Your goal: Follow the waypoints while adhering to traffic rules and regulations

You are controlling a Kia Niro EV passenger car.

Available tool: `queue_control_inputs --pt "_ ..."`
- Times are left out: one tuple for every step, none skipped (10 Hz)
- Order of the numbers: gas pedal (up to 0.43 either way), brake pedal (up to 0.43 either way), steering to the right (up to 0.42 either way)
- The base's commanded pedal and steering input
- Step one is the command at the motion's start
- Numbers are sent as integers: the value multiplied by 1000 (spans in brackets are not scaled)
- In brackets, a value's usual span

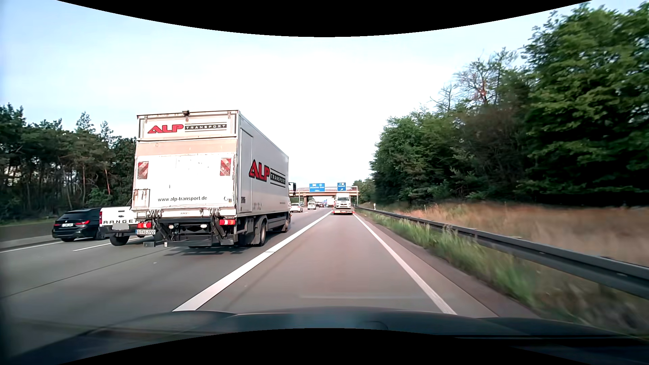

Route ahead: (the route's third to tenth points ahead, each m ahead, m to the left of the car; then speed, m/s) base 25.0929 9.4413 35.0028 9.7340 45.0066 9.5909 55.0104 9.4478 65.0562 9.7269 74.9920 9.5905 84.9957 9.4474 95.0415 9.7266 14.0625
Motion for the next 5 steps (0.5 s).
queue_control_inputs --pt "79 0 -5" --pt "79 0 -5" --pt "79 0 -5" --pt "79 0 -5" --pt "79 0 -5"
